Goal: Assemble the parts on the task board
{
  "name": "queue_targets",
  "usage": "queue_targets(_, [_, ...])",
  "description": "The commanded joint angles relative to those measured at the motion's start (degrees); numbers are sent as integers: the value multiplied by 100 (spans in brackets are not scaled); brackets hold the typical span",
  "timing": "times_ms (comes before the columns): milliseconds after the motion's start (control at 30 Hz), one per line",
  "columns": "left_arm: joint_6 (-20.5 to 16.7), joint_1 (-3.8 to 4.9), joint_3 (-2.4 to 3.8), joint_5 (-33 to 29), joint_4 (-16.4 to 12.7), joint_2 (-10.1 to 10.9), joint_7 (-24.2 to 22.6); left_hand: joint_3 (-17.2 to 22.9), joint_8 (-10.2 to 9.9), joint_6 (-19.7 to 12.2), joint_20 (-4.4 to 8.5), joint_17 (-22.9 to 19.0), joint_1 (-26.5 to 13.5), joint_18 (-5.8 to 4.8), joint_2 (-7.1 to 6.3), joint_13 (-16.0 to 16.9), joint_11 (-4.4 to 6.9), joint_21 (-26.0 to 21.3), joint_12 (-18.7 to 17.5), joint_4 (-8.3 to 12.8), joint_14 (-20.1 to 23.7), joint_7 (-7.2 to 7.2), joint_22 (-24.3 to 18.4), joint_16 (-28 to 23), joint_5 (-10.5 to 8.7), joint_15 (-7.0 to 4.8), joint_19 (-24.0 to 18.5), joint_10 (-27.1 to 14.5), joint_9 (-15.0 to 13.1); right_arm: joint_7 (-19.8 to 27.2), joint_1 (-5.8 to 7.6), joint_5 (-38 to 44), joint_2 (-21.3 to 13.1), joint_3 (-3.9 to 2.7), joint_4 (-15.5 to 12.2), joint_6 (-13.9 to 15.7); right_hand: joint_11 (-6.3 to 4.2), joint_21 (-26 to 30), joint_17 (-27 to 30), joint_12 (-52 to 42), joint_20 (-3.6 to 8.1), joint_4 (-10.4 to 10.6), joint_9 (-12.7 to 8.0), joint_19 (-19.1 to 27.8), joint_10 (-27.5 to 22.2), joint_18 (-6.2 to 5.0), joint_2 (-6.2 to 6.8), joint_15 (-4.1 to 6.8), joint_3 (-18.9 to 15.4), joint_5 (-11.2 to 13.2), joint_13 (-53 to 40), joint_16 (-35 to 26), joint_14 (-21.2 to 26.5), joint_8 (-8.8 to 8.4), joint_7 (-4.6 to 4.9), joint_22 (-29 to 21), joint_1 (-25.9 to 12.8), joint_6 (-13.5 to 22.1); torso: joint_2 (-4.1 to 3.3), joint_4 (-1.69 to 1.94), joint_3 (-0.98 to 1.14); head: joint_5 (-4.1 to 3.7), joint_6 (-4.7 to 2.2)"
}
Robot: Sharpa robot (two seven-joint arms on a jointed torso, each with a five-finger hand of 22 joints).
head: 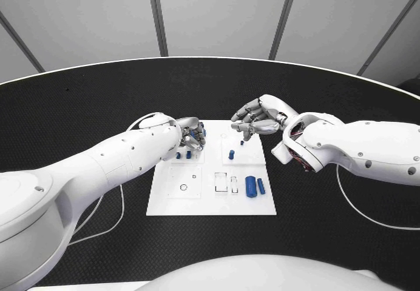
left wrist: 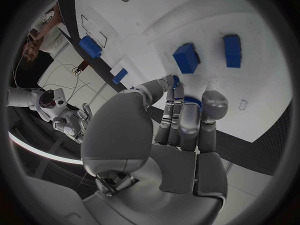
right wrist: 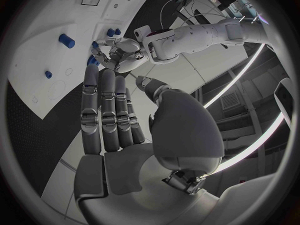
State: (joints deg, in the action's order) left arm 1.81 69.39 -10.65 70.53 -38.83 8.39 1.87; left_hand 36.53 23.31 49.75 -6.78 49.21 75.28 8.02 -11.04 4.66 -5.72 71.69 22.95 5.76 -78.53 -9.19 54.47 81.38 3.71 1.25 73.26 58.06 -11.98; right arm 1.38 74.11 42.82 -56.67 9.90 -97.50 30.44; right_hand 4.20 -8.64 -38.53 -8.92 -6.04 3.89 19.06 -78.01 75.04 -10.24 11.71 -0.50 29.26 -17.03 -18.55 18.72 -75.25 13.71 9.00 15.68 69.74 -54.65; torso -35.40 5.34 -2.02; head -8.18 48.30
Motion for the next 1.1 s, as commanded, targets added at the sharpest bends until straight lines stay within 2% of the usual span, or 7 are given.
queue_targets(33, [16, -9, 0, 1, 13, -13, 14, 6, -16, 25, 5, 0, 11, -91, 38, -9, 12, 45, -51, 34, -50, 3, 18, 13, -25, -9, 37, 26, 3, -1, 0, 0, 3, 0, 0, -2, -4, 0, -8, -11, -13, -6, 7, -2, -40, -15, 15, 2, 42, -39, -8, -34, 26, 40, -7, -8, 49, 16, 0, -1, -3, 0, 9])
queue_targets(267, [-19, -36, -2, 66, 64, -40, 47, 14, -9, 50, 6, -13, 28, -96, 46, -5, 20, 60, -48, 48, -52, 12, 43, 12, -29, -15, 53, 43, 0, -2, 0, 0, 6, 0, 1, -7, -4, 0, -8, -11, -13, -6, 7, -2, -40, -15, 15, 2, 42, -39, -8, -34, 26, 40, -7, -8, 49, 16, 2, -5, -1, -5, 22])
queue_targets(500, [-78, -49, -5, 195, 95, -47, 76, 43, 4, 100, 21, -20, 85, -100, 65, 9, 40, 81, -27, 96, -62, 29, 75, 13, -26, -31, 78, 91, -8, -3, 0, 0, 3, 0, 0, -9, -5, -2, -13, -13, -12, -8, 8, -4, -40, -15, 9, 4, 46, -51, -12, -36, 24, 42, -8, -9, 55, 14, 4, 9, -2, -20, 32])
queue_targets(767, [-126, -55, -10, 250, 55, -43, 10, 105, 6, 125, 35, 96, 175, -107, 68, 27, 44, 102, -10, 190, -100, 33, 103, 36, -18, -43, 99, 85, -10, 1, 0, 0, 4, 0, 5, -11, -5, -2, -13, -13, -12, -8, 8, -4, -40, -15, 9, 4, 46, -51, -12, -36, 24, 42, -8, -9, 55, 14, 8, 6, -3, -20, 45])
queue_targets(1100, [-265, -64, -41, 307, -27, -21, -96, 120, 0, 121, 37, 141, 186, -114, 65, 30, 42, 122, -8, 209, -116, 30, 138, 48, -15, -42, 117, 84, -7, 6, 0, 0, -4, 0, 8, -14, -5, -2, -13, -13, -12, -8, 8, -4, -40, -15, 9, 4, 46, -51, -12, -36, 24, 42, -8, -9, 55, 14, 7, 14, -4, -28, 46])
